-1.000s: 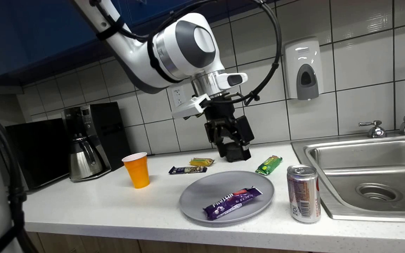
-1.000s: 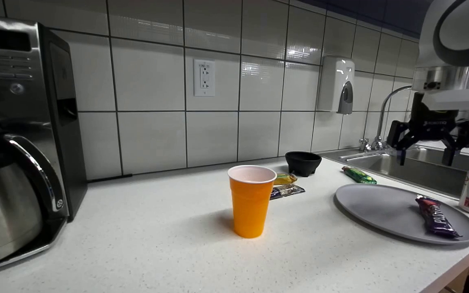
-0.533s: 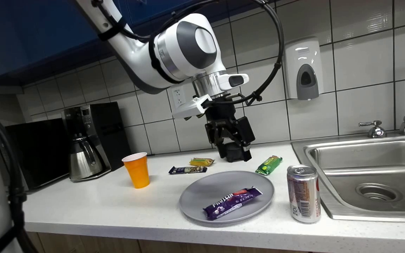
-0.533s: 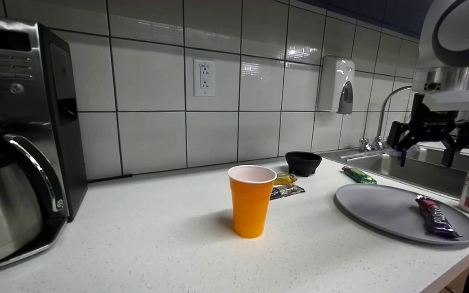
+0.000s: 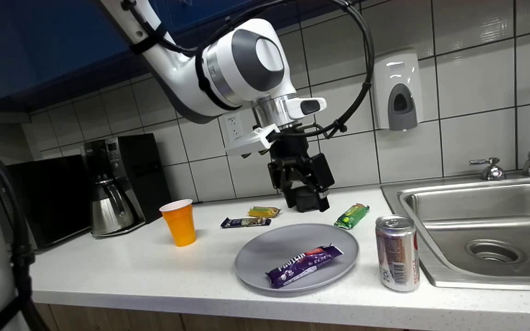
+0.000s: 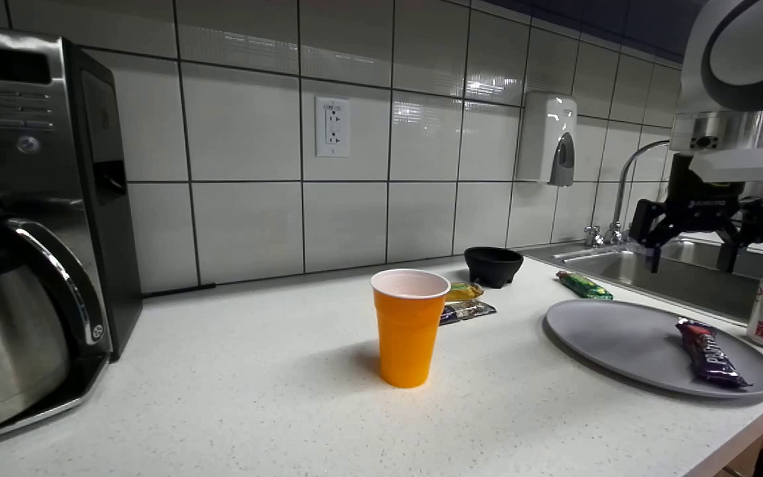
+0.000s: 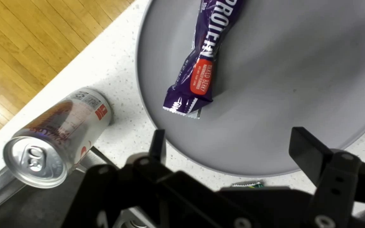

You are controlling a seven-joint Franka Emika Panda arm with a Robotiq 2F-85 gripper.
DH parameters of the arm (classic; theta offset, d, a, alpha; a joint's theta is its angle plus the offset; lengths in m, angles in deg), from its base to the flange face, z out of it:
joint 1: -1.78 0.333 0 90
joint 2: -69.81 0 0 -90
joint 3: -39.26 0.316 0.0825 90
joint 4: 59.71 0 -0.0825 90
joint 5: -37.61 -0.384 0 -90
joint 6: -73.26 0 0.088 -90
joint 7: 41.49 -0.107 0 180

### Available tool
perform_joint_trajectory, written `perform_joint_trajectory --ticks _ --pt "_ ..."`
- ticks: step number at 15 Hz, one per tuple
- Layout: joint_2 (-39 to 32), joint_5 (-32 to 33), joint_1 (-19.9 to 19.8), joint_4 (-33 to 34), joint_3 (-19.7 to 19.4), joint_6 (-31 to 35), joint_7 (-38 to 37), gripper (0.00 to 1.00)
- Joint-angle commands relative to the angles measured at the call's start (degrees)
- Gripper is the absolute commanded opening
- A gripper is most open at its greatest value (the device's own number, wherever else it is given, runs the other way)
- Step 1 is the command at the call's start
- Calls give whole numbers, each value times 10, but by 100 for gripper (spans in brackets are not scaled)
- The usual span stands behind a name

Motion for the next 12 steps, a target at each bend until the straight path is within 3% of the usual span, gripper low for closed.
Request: perform_joint_trajectory --ticks 1,12 --pt "-12 -37 -1 19 -10 0 75 100" --pt "-101 -154 -2 121 -47 2 244 100"
